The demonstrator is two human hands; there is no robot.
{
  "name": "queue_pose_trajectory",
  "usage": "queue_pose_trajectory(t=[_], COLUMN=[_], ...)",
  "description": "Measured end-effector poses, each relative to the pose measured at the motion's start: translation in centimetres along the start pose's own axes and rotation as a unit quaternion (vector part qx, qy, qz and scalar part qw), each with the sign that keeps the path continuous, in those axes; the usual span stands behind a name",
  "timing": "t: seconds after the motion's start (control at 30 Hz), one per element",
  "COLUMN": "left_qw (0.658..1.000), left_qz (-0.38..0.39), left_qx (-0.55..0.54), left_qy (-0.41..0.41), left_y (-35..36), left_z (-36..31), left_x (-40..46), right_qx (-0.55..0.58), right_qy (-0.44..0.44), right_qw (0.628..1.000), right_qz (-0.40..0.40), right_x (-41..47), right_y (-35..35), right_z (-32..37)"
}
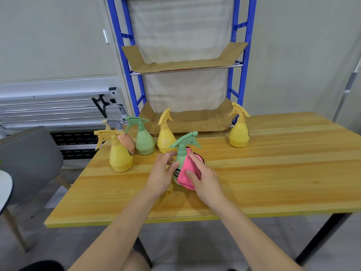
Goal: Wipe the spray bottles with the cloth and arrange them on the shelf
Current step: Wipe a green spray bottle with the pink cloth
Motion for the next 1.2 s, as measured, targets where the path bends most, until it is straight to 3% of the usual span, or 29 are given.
queue_pose_trajectory(t=[0.4,0.6,0.83,1.03,1.2], left_qw=[0.998,0.997,0.999,0.999,0.983], left_qz=[-0.026,0.032,0.045,-0.023,-0.062], left_qx=[-0.043,-0.062,-0.004,-0.01,-0.154], left_qy=[-0.037,-0.015,0.02,-0.04,-0.073], left_y=[0.8,1.3,1.1,2.2,2.5], left_z=[-0.1,-0.2,-1.0,-1.3,-1.7], left_x=[0.2,0.2,0.2,-0.4,-0.5], right_qx=[-0.075,-0.02,0.012,0.039,0.034], right_qy=[0.012,-0.015,-0.014,0.011,-0.001], right_qw=[0.994,0.998,0.997,0.991,0.993], right_qz=[0.077,0.058,0.069,0.124,0.11], right_x=[1.9,-0.6,0.9,0.9,-0.3], right_y=[0.1,-0.7,-0.5,-0.3,-1.0], right_z=[-1.4,-1.4,-0.5,0.0,-0.1])
Point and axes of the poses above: each hand's wrist, its own x-axis towards the middle knuckle, its own y-axis out of the palm, z = x × y, the point moved 7 cm from there along x, towards the middle knuckle, and after that the axes turned 1 degree about z, right-handed, at the moved point
